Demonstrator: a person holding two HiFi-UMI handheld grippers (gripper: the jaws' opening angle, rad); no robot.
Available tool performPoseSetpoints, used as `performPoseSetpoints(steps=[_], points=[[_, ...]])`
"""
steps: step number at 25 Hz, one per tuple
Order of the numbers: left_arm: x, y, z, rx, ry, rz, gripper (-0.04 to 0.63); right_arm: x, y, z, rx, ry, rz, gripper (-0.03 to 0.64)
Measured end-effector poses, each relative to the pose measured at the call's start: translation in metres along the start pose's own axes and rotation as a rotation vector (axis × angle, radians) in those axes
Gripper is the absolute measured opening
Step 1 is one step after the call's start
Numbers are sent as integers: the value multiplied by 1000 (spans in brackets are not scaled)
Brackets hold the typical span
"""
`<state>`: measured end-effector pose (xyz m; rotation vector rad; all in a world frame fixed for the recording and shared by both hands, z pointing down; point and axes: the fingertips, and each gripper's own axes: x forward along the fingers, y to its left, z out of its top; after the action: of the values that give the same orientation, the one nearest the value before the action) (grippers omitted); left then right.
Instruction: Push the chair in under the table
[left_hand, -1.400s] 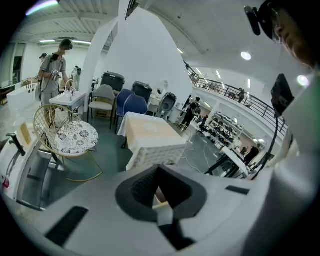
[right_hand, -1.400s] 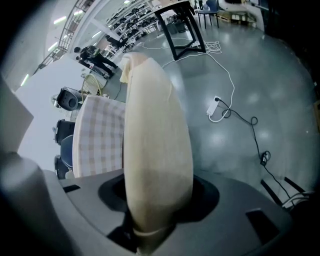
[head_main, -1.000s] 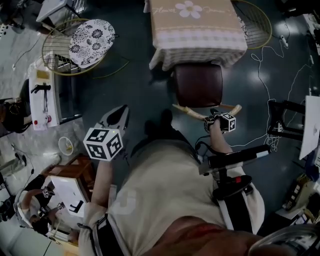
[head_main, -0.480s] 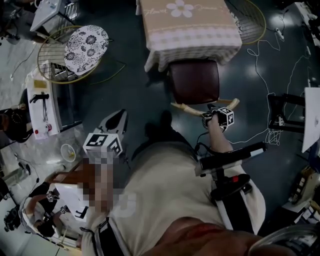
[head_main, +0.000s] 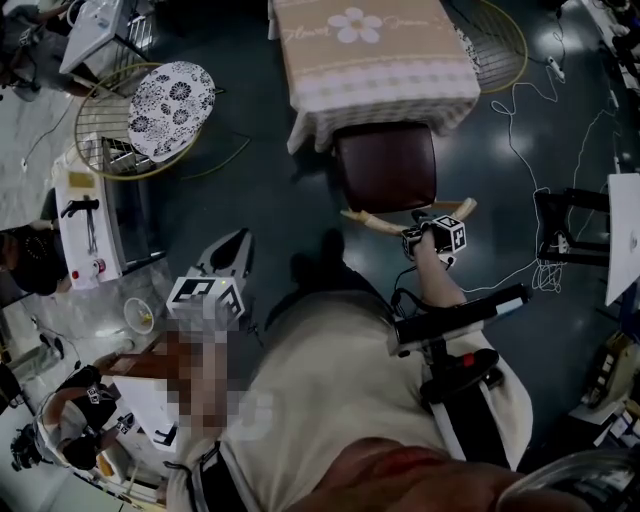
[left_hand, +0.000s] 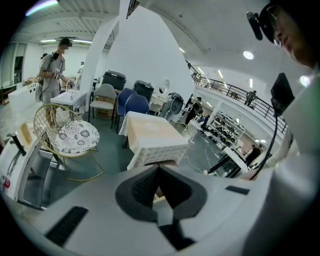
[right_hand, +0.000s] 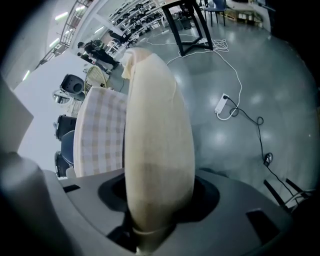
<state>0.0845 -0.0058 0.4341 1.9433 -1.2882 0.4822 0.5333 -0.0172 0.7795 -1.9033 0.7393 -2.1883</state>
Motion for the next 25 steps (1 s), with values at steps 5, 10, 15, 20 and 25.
performPoseSetpoints(steps=[5, 10, 15, 20, 25], points=[[2, 4, -2, 5, 12, 3, 6, 5, 0, -2, -2, 2, 2, 192], [4, 3, -2, 19, 15, -2, 6, 8, 3, -4, -11, 5, 1, 193], [4, 5, -5, 16, 22, 6, 6, 9, 4, -4, -12, 5, 1, 192], [5, 4, -7, 17, 23, 8, 6, 11, 4, -4, -12, 11, -13, 187], [4, 1, -7, 16, 20, 9, 6, 13, 11, -4, -15, 13, -4, 190]])
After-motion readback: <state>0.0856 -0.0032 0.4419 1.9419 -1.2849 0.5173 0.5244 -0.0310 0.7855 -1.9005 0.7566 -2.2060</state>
